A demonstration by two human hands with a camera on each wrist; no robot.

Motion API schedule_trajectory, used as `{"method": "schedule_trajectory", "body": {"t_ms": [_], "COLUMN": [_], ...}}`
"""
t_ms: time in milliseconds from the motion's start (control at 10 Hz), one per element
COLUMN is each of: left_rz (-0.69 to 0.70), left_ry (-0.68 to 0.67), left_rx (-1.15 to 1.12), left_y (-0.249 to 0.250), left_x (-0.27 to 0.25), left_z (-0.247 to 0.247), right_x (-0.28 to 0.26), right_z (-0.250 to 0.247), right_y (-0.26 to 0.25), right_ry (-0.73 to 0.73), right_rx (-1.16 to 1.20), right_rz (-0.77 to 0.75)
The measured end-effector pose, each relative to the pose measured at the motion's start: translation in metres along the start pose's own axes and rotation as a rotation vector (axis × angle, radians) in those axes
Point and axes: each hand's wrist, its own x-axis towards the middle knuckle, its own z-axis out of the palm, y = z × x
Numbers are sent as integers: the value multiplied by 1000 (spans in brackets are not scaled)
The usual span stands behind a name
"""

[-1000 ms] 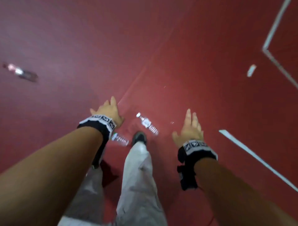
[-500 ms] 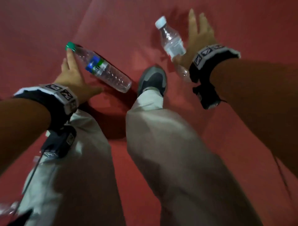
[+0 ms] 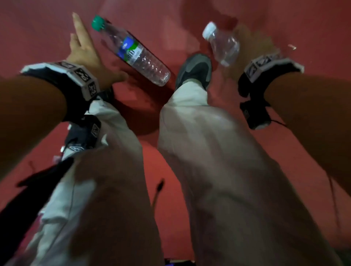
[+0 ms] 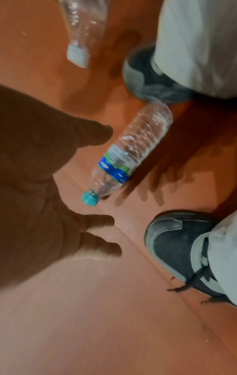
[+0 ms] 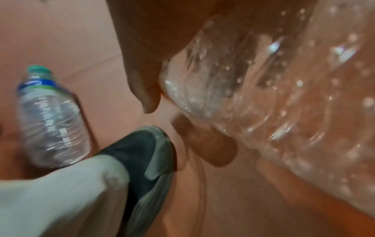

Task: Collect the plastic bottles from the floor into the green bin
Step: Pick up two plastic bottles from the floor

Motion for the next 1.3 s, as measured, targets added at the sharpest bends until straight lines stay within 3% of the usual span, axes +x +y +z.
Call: {"method": "schedule_trajectory", "body": {"t_ms": [200,300,500,700,900,1100,1200,1300], "left_rz": [-22,-25,-98,-93,-167,-442,-453,-455], "left_ry": [28,69,-41,-106,-210,-178,-188,-189], "left_rx": [-272,-375,-613,-784,-923,-1196,-1209,-1140], "left_y": [-24,-42,-63,-59,-38,-1,34,61], "left_x": [-97,-134,-149,-110,-45,32,66,69], "left_z": [-78,-107,-128,-95,-9,48,66,98], "right_x": [-123,-162,-193,-153,-59,16,58,80], "right_z": [-68,-128,-235,-257,-212,-199,-205,-211], "right_y": [-32,-54,-112,-190,-258,-272,-263,-248], "right_ry": [-49,-50,168,234,75,68,95,105], "right_rx": [-57,-86,-171,-312,-718,-810,-850,-946], "right_rz": [0,-40,-113,-226,-420,-481,-465,-424]}}
